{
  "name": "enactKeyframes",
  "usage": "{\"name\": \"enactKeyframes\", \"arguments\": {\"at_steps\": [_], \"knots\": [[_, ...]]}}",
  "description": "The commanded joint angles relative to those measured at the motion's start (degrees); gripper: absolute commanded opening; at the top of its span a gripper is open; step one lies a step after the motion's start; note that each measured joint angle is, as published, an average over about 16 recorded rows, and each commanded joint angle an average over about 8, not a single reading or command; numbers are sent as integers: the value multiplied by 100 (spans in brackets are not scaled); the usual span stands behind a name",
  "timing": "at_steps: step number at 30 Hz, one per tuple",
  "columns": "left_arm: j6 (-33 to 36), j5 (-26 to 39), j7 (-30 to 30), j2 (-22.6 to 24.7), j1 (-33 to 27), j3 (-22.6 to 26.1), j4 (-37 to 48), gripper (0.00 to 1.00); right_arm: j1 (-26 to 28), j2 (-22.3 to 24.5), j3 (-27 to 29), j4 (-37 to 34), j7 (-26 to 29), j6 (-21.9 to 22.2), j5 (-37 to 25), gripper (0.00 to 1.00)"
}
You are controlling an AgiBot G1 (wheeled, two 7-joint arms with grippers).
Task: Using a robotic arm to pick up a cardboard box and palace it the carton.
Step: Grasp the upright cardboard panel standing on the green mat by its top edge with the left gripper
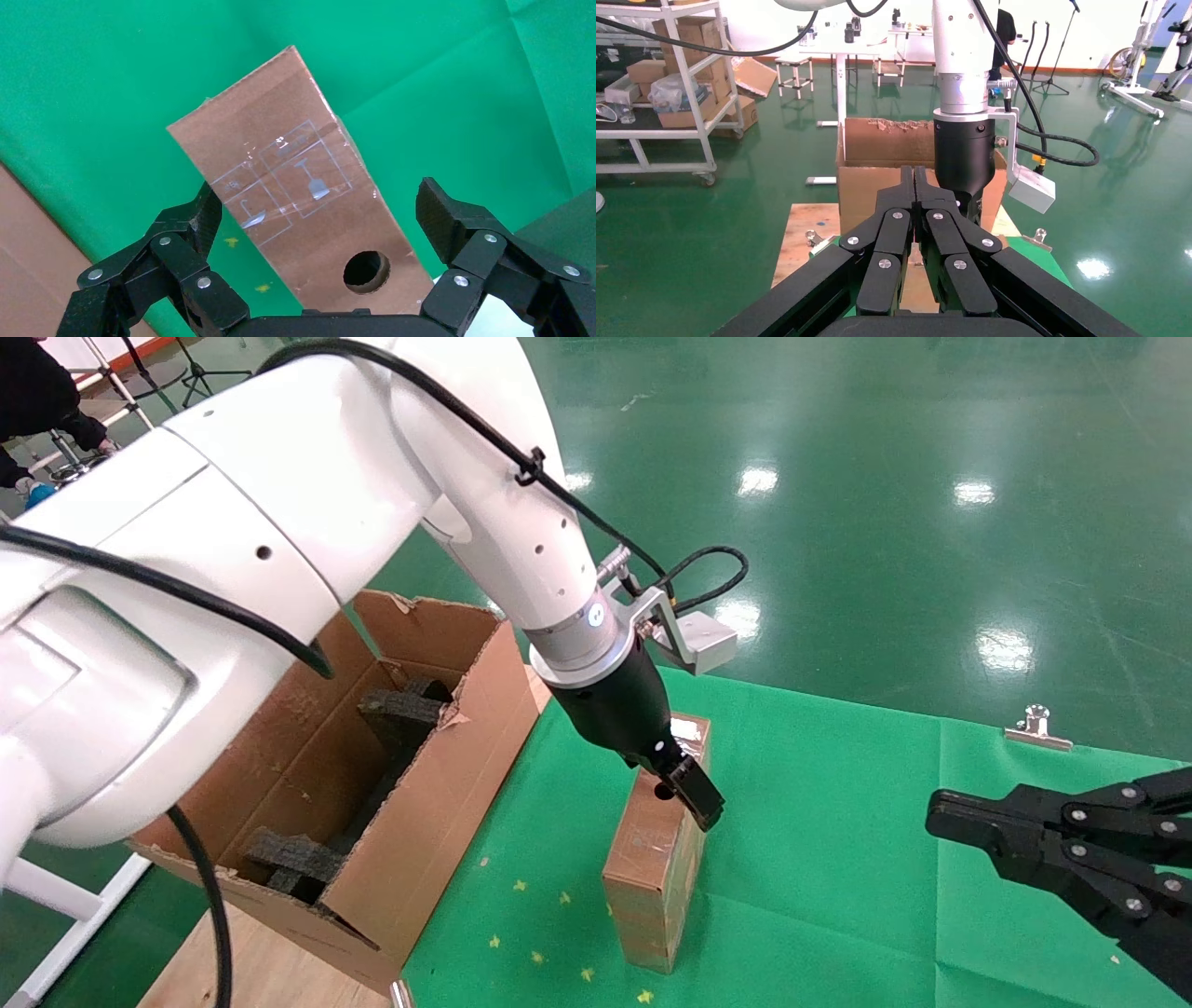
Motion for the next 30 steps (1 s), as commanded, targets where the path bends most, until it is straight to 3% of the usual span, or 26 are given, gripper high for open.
{"name": "enactKeyframes", "arguments": {"at_steps": [1, 3, 5, 30], "knots": [[-7, -2, 5, 4, 0, 2, 8, 35, 0, 0, 0, 0, 0, 0, 0, 100], [-5, -3, 0, 0, 0, -3, -1, 10, 0, 0, 0, 0, 0, 0, 0, 100], [-2, -3, -6, -3, 1, -7, -8, 0, 0, 0, 0, 0, 0, 0, 0, 100], [24, -24, 8, -74, -3, -35, -71, 0, 1, 0, 0, -1, 0, 0, 0, 100]]}}
